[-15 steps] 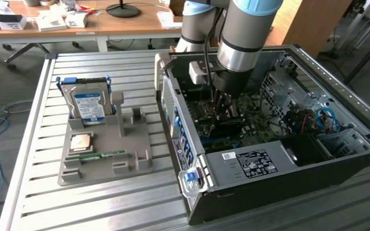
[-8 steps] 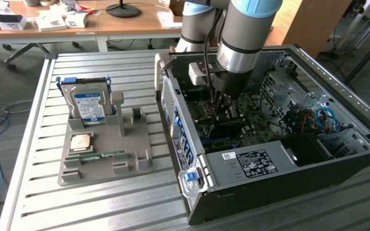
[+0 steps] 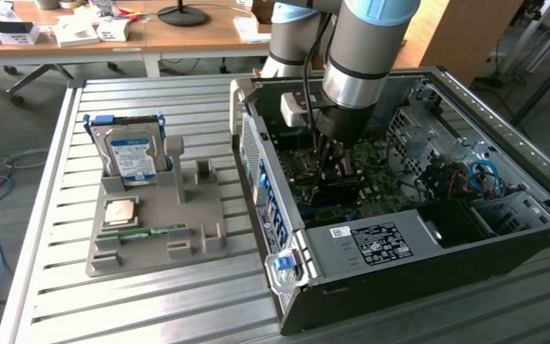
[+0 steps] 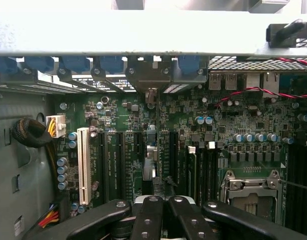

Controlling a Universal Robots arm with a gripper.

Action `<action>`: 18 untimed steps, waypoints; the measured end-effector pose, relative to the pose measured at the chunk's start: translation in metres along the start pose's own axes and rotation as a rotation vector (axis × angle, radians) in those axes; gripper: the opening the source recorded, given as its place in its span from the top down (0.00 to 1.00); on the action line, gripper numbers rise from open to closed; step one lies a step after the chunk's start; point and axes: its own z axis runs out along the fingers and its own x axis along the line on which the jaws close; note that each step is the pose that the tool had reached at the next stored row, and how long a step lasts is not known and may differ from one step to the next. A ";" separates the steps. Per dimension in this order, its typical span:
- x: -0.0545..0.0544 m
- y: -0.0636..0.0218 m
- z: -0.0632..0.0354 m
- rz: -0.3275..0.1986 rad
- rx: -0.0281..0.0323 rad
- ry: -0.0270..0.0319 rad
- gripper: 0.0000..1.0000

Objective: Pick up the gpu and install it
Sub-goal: 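Press down on the gpu until it lock into place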

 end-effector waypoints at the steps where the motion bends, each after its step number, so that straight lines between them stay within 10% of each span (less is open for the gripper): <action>1: 0.000 0.0000 0.0000 0.000 0.0000 0.0000 0.89; 18: 0.000 -0.0002 -0.0204 0.000 0.0001 -0.0002 0.89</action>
